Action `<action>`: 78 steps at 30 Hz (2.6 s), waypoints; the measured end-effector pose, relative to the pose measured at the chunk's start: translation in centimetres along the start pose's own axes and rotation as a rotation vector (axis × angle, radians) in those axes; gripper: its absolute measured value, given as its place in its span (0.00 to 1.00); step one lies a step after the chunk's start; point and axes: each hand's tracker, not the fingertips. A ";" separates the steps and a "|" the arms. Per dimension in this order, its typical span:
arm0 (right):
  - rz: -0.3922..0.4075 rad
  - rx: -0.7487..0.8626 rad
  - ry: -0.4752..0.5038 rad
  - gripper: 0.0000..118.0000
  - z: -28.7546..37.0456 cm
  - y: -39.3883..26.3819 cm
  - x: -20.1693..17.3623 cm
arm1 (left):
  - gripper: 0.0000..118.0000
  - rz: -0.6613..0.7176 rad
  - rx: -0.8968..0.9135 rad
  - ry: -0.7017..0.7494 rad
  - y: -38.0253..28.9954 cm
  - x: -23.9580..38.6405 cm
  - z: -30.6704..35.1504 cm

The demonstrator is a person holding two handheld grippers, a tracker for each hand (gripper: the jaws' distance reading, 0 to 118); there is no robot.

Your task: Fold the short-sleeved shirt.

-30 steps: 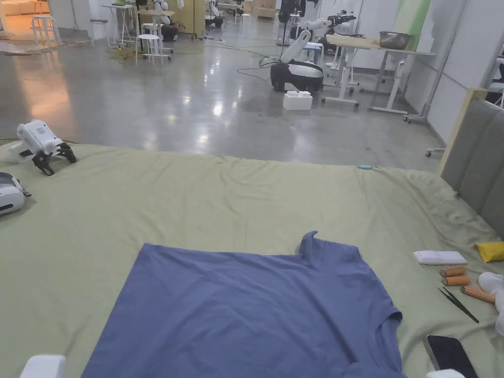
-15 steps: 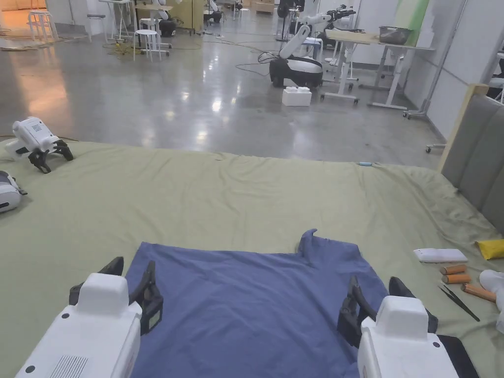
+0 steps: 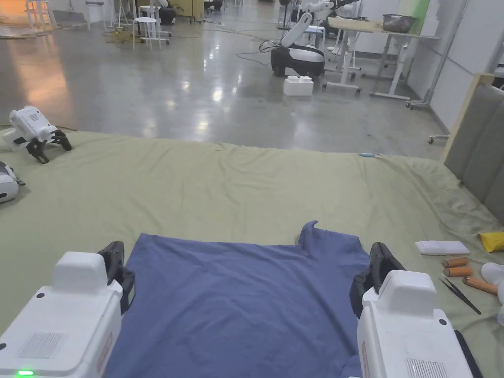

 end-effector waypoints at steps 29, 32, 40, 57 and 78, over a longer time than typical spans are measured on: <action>0.050 -0.317 0.014 0.00 -0.6 -4.5 3.5 | 0.14 0.074 -0.925 0.044 -13.0 -6.0 -2.7; 0.076 -0.444 -0.001 0.04 -0.5 -5.0 6.3 | 0.05 0.043 -0.914 0.001 -12.4 -5.6 -2.3; 0.097 -0.993 0.032 0.68 0.0 -11.1 13.6 | 0.04 0.035 -0.883 -0.003 -11.1 -5.9 -1.4; 0.148 -1.230 0.141 0.07 -0.6 -15.0 12.3 | 0.04 0.068 -0.869 -0.002 -10.7 -5.9 -1.4; -0.063 -1.017 0.103 0.06 -18.3 -8.9 11.2 | 0.04 0.158 -0.668 0.002 -5.0 -7.4 -16.6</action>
